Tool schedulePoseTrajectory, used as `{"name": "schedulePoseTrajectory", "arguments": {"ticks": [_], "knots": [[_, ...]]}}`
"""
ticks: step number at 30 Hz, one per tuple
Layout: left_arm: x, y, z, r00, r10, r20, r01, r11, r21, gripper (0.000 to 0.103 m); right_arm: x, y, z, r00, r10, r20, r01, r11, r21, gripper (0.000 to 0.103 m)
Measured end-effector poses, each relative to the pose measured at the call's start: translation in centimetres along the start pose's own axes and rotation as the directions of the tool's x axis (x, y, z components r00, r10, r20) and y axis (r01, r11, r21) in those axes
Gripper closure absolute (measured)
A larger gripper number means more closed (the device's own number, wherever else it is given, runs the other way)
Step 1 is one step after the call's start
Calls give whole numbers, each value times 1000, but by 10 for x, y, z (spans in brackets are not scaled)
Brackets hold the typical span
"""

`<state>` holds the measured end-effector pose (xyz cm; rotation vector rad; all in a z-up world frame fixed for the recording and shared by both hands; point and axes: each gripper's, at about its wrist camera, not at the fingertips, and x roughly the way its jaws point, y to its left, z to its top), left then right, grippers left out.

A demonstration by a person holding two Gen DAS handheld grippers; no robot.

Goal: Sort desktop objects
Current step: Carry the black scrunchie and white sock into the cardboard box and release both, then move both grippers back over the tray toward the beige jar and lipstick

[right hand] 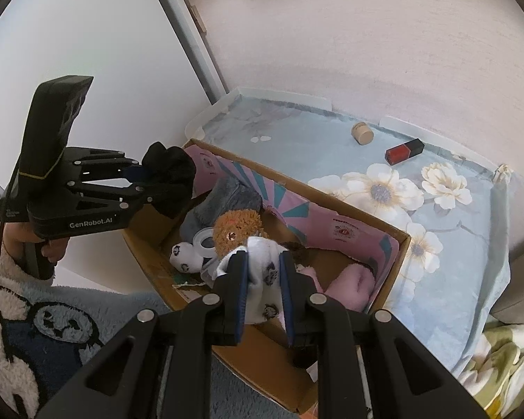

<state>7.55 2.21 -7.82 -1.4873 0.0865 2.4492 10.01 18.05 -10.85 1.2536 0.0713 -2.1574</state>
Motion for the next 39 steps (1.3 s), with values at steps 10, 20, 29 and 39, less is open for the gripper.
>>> {"name": "schedulePoseTrajectory", "arguments": {"ticks": [10, 20, 29, 39], "knots": [[-4, 20, 11, 999, -5, 34, 8, 996, -92, 0, -11, -24, 6, 998, -33, 50, 25, 986, 167, 30], [-2, 28, 22, 998, 44, 44, -39, 994, -102, 0, -17, -34, 7, 995, -66, 81, 50, 980, 193, 30], [-5, 36, 49, 993, 80, 90, -72, 994, -88, 0, -22, -48, 17, 987, -128, 97, 105, 971, 216, 30], [13, 25, 127, 991, 37, 129, -45, 997, 61, 0, -19, -76, 59, 967, -243, 73, 230, 961, 154, 30]]}}
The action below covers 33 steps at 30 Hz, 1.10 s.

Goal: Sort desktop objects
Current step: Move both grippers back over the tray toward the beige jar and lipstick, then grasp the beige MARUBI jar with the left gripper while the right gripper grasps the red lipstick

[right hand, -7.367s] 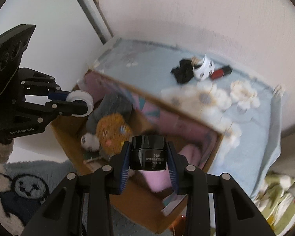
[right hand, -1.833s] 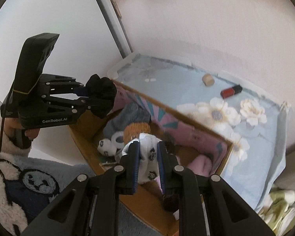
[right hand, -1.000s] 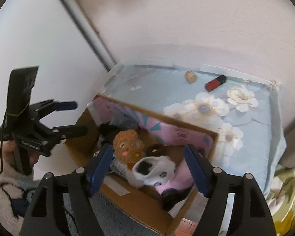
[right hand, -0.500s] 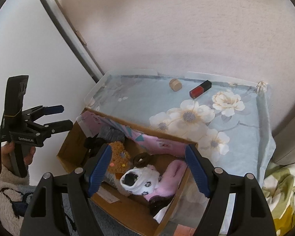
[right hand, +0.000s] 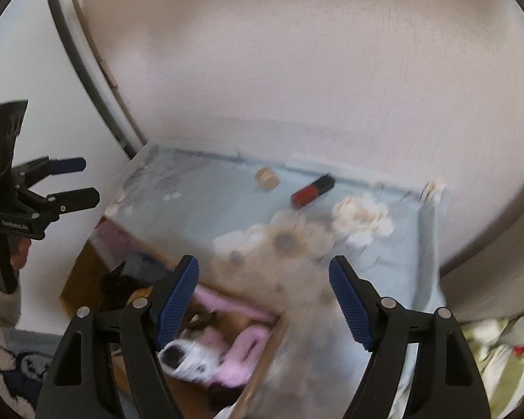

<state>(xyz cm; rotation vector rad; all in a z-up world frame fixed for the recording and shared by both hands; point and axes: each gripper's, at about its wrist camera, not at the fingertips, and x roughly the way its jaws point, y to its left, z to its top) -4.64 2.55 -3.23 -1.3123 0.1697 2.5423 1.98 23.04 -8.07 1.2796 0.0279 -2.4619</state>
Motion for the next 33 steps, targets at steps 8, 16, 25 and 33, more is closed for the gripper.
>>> {"name": "schedulePoseTrajectory", "arguments": {"ticks": [8, 16, 25, 33], "knots": [[99, -20, 60, 998, -20, -62, 32, 981, 191, 1, 66, -35, 48, 994, 9, -110, -2, 998, 66, 30], [203, -17, 64, 992, -13, -128, 36, 984, 173, 15, 176, -85, 73, 977, -5, -212, 106, 878, 466, 30], [241, -11, 61, 987, -15, -159, 41, 985, 166, 15, 229, -92, 73, 962, -64, -265, 211, 789, 577, 46], [263, -11, 51, 971, -61, -232, 99, 983, 155, 58, 238, -81, 73, 948, -158, -275, 284, 808, 516, 76]]}}
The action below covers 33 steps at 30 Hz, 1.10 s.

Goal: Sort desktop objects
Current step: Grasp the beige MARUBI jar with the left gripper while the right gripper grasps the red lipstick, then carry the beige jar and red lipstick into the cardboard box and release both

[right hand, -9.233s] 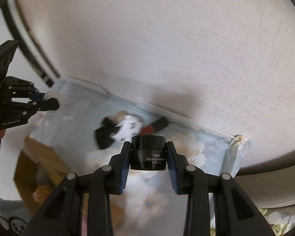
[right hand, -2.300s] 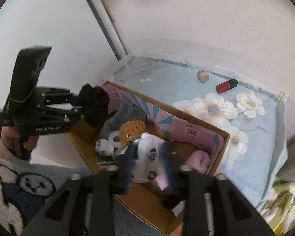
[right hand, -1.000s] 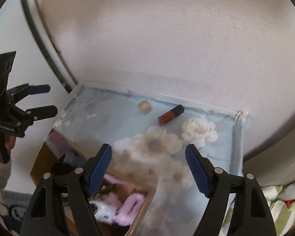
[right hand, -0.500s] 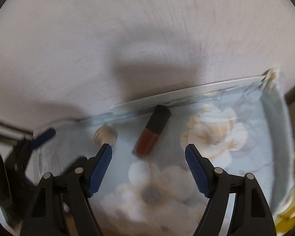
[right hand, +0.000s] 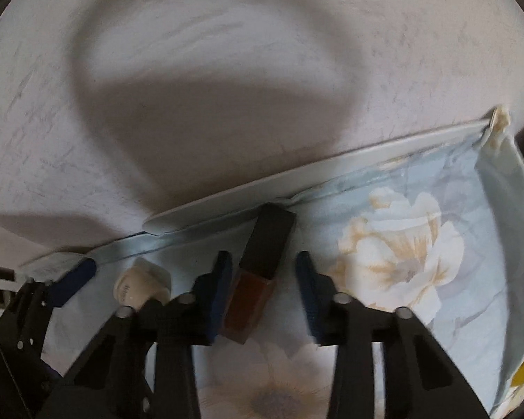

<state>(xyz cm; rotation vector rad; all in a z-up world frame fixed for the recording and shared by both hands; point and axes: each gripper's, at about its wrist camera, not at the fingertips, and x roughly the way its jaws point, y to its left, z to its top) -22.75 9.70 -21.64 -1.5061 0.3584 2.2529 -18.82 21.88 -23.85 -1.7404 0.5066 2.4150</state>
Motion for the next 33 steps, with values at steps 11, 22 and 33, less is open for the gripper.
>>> {"name": "schedulePoseTrajectory", "arguments": {"ticks": [11, 22, 33], "knots": [[-8, 9, -6, 1000, -23, 17, 24, 1000, -18, 78, -10, -5, -10, 1000, 26, 2, -26, 999, -26, 84], [-61, 12, -4, 998, 2, 64, -1, 1000, -14, 78, -51, -18, -22, 994, 102, 25, -101, 994, -48, 85], [-167, 0, -10, 988, 45, 147, -51, 998, 38, 78, -145, -3, -50, 976, 210, 56, -188, 947, -259, 85]]}}
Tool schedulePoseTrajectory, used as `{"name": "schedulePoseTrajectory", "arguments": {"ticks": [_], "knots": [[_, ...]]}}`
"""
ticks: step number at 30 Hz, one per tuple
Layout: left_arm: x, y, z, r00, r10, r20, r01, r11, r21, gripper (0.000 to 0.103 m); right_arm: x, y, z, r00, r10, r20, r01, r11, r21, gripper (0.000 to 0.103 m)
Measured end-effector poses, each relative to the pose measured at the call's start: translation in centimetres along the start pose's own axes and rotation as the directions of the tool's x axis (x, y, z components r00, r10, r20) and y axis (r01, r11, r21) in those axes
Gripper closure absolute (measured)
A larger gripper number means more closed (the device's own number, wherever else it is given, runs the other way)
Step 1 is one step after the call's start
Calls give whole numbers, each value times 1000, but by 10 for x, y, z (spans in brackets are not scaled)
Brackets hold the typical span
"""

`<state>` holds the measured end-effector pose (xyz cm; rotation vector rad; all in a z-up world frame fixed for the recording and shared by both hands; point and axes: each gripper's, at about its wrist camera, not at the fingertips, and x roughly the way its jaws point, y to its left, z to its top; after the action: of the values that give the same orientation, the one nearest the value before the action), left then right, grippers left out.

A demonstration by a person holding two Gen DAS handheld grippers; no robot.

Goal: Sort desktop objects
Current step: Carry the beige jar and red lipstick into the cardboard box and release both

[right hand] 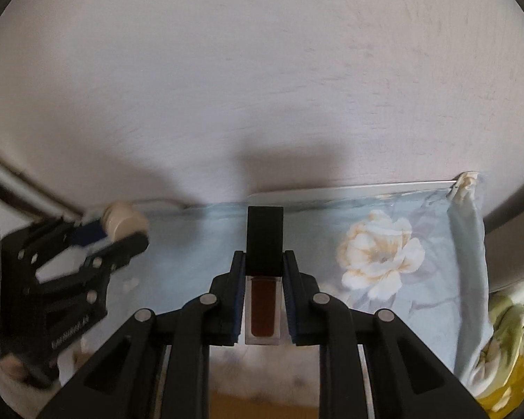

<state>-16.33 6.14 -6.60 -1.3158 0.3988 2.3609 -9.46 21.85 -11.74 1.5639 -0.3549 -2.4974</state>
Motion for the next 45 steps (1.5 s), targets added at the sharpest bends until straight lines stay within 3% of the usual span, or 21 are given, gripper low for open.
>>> {"name": "schedulePoseTrajectory", "arguments": {"ticks": [3, 10, 19, 28, 45], "knots": [[-26, -7, -8, 1000, -19, 21, 19, 1000, -12, 78, -5, -3, -4, 999, 42, -27, -42, 999, -13, 85], [-68, -30, -32, 997, -50, 55, 50, 999, -13, 78, -45, 41, -43, 999, 33, -37, -38, 991, -131, 85], [-106, -58, -75, 996, -80, 32, 80, 997, 12, 78, -86, 59, -88, 995, 88, -39, -94, 976, -197, 85], [-98, -89, -118, 994, -105, -37, 105, 994, 3, 78, -96, 62, -125, 994, 79, -74, -94, 967, -235, 85], [-90, -86, -158, 993, -56, -103, 53, 998, -37, 78, -83, 78, -148, 984, 96, -152, -139, 942, -306, 85]]}}
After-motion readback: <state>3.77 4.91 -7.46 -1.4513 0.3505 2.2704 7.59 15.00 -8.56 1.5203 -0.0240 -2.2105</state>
